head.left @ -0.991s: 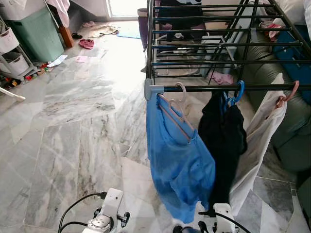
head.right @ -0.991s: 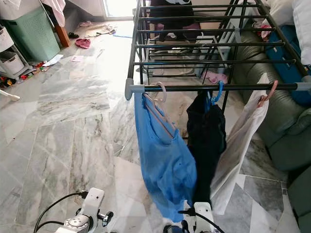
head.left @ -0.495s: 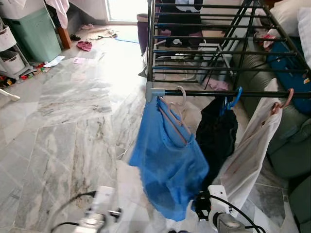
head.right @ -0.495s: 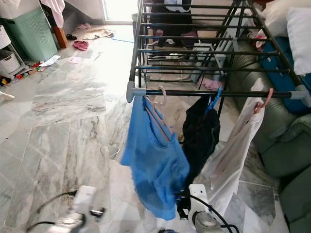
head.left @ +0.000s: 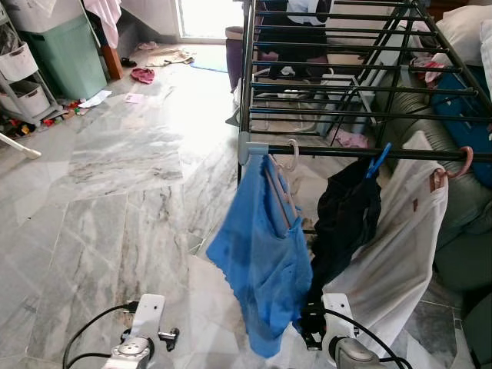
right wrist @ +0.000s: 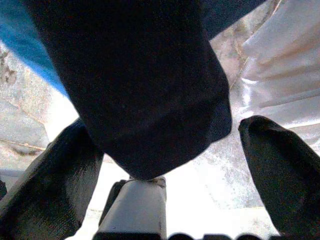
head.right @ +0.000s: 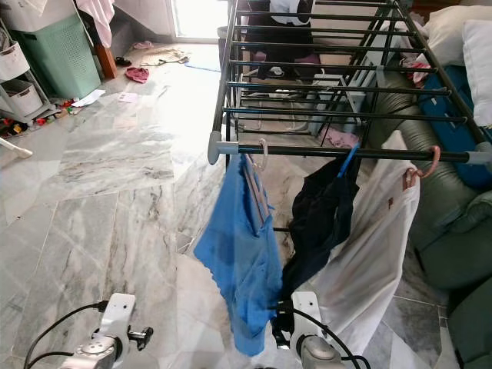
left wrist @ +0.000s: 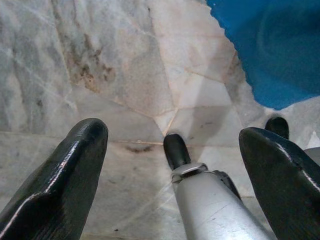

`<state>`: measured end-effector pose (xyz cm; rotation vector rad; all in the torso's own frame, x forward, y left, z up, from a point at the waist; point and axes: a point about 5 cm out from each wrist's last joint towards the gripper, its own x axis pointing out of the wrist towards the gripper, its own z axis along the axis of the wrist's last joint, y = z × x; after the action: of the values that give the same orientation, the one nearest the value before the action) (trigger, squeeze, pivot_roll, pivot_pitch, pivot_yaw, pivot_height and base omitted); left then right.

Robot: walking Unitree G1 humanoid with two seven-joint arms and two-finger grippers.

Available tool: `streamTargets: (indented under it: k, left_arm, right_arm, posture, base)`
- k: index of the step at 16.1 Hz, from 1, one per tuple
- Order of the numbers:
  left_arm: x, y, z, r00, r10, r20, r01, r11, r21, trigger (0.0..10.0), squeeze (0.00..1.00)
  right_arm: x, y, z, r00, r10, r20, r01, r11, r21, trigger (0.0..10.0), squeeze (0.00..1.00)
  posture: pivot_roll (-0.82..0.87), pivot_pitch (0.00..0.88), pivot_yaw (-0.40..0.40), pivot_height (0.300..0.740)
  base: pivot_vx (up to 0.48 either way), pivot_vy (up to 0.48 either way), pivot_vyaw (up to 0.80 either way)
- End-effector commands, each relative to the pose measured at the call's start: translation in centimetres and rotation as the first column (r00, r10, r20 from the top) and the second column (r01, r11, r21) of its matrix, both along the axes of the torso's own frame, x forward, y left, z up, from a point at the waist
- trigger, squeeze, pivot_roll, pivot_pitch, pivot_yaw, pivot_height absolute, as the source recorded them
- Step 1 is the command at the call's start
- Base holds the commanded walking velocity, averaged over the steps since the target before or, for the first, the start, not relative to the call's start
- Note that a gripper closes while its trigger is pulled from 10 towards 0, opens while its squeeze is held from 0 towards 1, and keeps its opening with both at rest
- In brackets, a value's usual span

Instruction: Hang hanger

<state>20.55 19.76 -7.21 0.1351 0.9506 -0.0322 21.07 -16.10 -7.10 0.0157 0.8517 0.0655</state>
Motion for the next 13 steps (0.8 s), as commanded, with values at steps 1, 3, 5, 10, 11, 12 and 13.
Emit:
streamTargets:
  k: [1,3,5,10,11,12,13]
  left_arm:
    - [0.09,0.12,0.06,1.0,0.003,-0.004,-0.003,1.0,-0.002,10.0,0.0]
    - [0.19,0.11,0.11,1.0,0.001,-0.002,-0.001,1.0,-0.005,10.0,0.0]
    - [0.17,0.14,0.11,1.0,0.002,-0.002,-0.002,1.0,-0.005,10.0,0.0]
    - [0.17,0.14,0.11,1.0,0.002,-0.002,-0.002,1.0,-0.005,10.0,0.0]
    - [0.17,0.14,0.11,1.0,0.002,-0.002,-0.002,1.0,-0.005,10.0,0.0]
    - [0.17,0.14,0.11,1.0,0.002,-0.002,-0.002,1.0,-0.005,10.0,0.0]
    - [0.17,0.14,0.11,1.0,0.002,-0.002,-0.002,1.0,-0.005,10.0,0.0]
  right_arm:
    - [-0.41,-0.24,-0.24,1.0,-0.007,-0.018,0.007,1.0,-0.003,10.0,0.0]
    - [-0.48,-0.45,-0.27,1.0,-0.016,-0.022,0.016,1.0,-0.007,10.0,0.0]
    - [-0.54,-0.43,-0.32,0.999,-0.021,-0.027,0.021,1.0,-0.005,10.0,0.0]
    - [-0.54,-0.43,-0.32,0.999,-0.021,-0.027,0.021,1.0,-0.005,10.0,0.0]
    - [-0.54,-0.43,-0.32,0.999,-0.021,-0.027,0.021,1.0,-0.005,10.0,0.0]
    - [-0.54,-0.43,-0.32,0.999,-0.021,-0.027,0.021,1.0,-0.005,10.0,0.0]
    - [-0.54,-0.43,-0.32,0.999,-0.021,-0.027,0.021,1.0,-0.005,10.0,0.0]
  posture:
    - [-0.14,0.042,-0.014,0.74]
    - [-0.14,0.044,-0.012,0.74]
    - [-0.14,0.044,-0.012,0.74]
    - [-0.14,0.044,-0.012,0.74]
    - [-0.14,0.044,-0.012,0.74]
    - [-0.14,0.044,-0.012,0.74]
    - [-0.14,0.044,-0.012,0.74]
  base:
    - [0.0,0.0,0.0]
    - [0.0,0.0,0.0]
    - [0.0,0.0,0.0]
    - [0.0,0.0,0.0]
    - [0.0,0.0,0.0]
    - [0.0,0.0,0.0]
    - [0.0,0.0,0.0]
